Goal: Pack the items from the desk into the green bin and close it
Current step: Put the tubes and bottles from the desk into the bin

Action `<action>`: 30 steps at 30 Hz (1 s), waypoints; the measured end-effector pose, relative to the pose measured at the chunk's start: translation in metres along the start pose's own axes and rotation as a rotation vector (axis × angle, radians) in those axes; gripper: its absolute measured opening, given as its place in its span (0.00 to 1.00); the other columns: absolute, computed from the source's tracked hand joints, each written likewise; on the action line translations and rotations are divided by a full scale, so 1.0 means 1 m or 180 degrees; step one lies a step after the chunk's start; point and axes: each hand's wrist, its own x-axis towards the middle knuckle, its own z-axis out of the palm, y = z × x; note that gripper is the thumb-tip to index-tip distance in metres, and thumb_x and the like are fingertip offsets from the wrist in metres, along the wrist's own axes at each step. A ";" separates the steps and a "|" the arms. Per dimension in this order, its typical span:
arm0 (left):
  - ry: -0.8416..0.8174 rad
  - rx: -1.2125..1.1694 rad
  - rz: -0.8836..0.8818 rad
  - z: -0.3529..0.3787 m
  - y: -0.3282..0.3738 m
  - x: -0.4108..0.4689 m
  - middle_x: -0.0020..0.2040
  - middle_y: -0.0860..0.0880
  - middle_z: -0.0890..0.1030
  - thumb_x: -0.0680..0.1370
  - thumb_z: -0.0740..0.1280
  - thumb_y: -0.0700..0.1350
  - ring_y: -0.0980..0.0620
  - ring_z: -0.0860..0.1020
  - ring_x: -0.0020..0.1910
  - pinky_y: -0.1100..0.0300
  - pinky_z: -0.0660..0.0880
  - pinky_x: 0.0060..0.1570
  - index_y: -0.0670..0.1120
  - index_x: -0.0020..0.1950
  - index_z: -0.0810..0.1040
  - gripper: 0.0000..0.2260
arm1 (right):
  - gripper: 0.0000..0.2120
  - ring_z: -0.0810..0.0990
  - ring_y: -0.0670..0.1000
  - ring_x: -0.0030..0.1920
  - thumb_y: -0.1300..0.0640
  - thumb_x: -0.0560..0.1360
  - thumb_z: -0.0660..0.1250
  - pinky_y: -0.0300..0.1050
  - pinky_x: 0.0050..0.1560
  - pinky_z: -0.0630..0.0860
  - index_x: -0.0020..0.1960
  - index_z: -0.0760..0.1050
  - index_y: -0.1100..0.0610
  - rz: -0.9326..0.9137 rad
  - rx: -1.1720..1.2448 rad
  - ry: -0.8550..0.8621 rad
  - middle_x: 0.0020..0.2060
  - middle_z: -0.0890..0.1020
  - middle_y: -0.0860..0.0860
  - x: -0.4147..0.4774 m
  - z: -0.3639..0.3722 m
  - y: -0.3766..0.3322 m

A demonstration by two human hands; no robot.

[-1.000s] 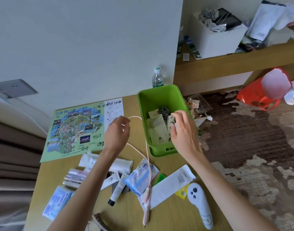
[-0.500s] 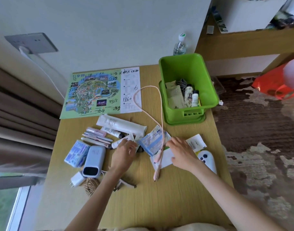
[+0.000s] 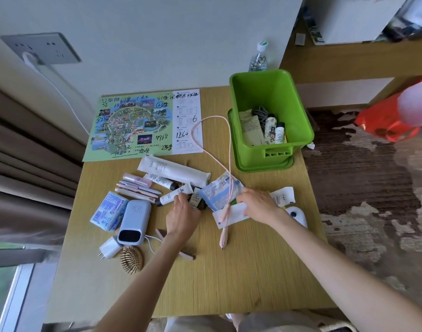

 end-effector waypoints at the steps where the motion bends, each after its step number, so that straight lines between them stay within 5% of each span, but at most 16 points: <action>1: -0.0037 -0.0043 -0.0028 -0.002 0.001 0.000 0.57 0.45 0.73 0.76 0.64 0.46 0.42 0.78 0.45 0.53 0.72 0.34 0.43 0.60 0.66 0.16 | 0.14 0.78 0.55 0.57 0.64 0.73 0.70 0.47 0.53 0.71 0.57 0.78 0.58 -0.0010 -0.0089 -0.0038 0.58 0.77 0.51 0.002 -0.005 -0.002; 5: -0.0191 -0.0064 -0.0187 -0.012 0.001 -0.002 0.53 0.47 0.71 0.75 0.62 0.47 0.43 0.76 0.45 0.49 0.77 0.43 0.45 0.56 0.64 0.13 | 0.06 0.78 0.57 0.46 0.70 0.73 0.65 0.45 0.39 0.68 0.46 0.76 0.61 0.0113 -0.0675 -0.0346 0.44 0.79 0.54 0.006 -0.029 -0.011; 7: -0.0164 0.0056 -0.0171 -0.017 -0.002 -0.003 0.52 0.47 0.72 0.74 0.62 0.46 0.42 0.77 0.48 0.48 0.77 0.45 0.44 0.57 0.64 0.14 | 0.13 0.71 0.56 0.42 0.71 0.74 0.61 0.44 0.38 0.64 0.35 0.65 0.58 0.0257 -0.0927 -0.0392 0.34 0.70 0.51 0.006 -0.041 -0.013; 10: 0.0204 0.0273 0.0012 -0.025 -0.007 -0.001 0.54 0.44 0.76 0.75 0.63 0.43 0.41 0.78 0.48 0.53 0.73 0.38 0.42 0.60 0.68 0.15 | 0.17 0.69 0.54 0.38 0.70 0.74 0.59 0.45 0.43 0.63 0.33 0.59 0.55 0.0435 -0.1142 -0.0327 0.31 0.64 0.49 0.002 -0.059 -0.013; 16: 0.0472 0.0310 -0.0005 -0.037 -0.019 0.022 0.49 0.41 0.80 0.75 0.71 0.45 0.42 0.77 0.43 0.53 0.70 0.36 0.42 0.56 0.71 0.15 | 0.17 0.59 0.51 0.28 0.65 0.70 0.63 0.44 0.30 0.54 0.32 0.56 0.54 0.0821 -0.0139 -0.0010 0.29 0.61 0.50 -0.001 -0.064 0.017; 21: 0.0225 0.0503 -0.0072 -0.031 -0.027 0.033 0.52 0.41 0.79 0.74 0.72 0.49 0.41 0.78 0.48 0.52 0.72 0.39 0.42 0.58 0.71 0.19 | 0.24 0.57 0.48 0.31 0.60 0.72 0.70 0.45 0.32 0.51 0.34 0.54 0.52 0.1061 0.1765 0.0282 0.33 0.58 0.47 0.004 -0.029 0.028; 23: 0.0212 0.0581 -0.0038 -0.030 -0.028 0.035 0.53 0.41 0.78 0.75 0.72 0.49 0.41 0.78 0.48 0.52 0.73 0.41 0.41 0.58 0.71 0.18 | 0.19 0.62 0.47 0.32 0.58 0.74 0.68 0.44 0.32 0.57 0.36 0.58 0.52 0.1244 0.1742 0.0295 0.35 0.63 0.47 0.005 -0.014 0.029; 26: 0.0167 0.0780 0.0033 -0.030 -0.028 0.039 0.55 0.42 0.75 0.76 0.69 0.52 0.43 0.78 0.47 0.52 0.74 0.41 0.41 0.58 0.72 0.18 | 0.09 0.75 0.57 0.51 0.55 0.75 0.67 0.46 0.44 0.68 0.46 0.68 0.59 0.1447 0.1322 0.0236 0.57 0.71 0.56 0.006 0.000 0.029; 30: 0.0104 0.0899 0.0006 -0.030 -0.026 0.040 0.53 0.44 0.74 0.75 0.67 0.55 0.46 0.74 0.42 0.54 0.70 0.38 0.41 0.56 0.74 0.19 | 0.09 0.71 0.60 0.59 0.56 0.74 0.70 0.49 0.58 0.72 0.48 0.73 0.60 0.1708 0.0643 0.0399 0.63 0.67 0.59 0.006 0.009 0.022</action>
